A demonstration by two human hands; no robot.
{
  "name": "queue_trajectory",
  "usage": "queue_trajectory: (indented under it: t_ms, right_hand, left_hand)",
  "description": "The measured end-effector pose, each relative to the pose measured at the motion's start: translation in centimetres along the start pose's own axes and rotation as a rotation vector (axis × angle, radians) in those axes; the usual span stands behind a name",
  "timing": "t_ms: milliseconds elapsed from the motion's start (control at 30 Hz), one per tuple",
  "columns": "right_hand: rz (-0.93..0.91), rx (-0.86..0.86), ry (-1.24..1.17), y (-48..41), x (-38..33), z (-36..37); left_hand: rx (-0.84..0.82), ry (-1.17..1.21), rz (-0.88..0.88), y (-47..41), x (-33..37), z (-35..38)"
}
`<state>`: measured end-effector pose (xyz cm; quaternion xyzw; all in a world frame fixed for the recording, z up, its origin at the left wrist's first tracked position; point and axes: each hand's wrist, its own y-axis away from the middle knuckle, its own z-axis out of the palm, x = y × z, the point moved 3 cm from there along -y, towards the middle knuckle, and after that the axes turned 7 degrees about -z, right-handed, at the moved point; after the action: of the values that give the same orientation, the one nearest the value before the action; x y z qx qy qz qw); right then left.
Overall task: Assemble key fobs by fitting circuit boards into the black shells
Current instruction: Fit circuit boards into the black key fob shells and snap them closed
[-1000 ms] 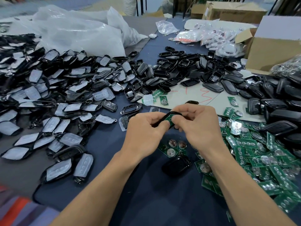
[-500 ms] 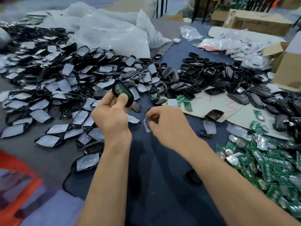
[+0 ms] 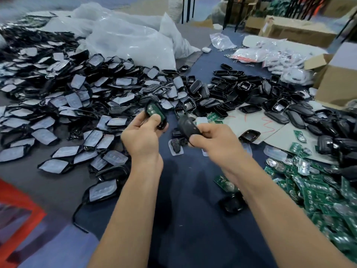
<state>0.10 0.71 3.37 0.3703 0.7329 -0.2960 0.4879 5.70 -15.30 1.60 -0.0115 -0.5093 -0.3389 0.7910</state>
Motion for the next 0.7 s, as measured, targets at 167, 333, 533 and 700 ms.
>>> queue_trajectory:
  t_ms: [167, 333, 533, 700]
  right_hand:
    - [0.113, 0.039, -0.129, 3.5, 2.2, -3.7]
    - [0.155, 0.065, -0.163, 5.0, 3.5, -5.0]
    - [0.172, 0.077, -0.136, 5.2, 4.3, -5.9]
    - [0.198, 0.114, -0.159, 5.2, 4.6, -6.5]
  left_hand:
    - [-0.223, -0.355, 0.036, 2.4, -3.1, 2.5]
    - [-0.427, -0.492, -0.065, 3.9, -4.9, 3.4]
    - [-0.618, -0.567, -0.190, 4.4, -5.6, 3.8]
    - [-0.776, -0.641, -0.117, 4.6, -5.7, 3.8]
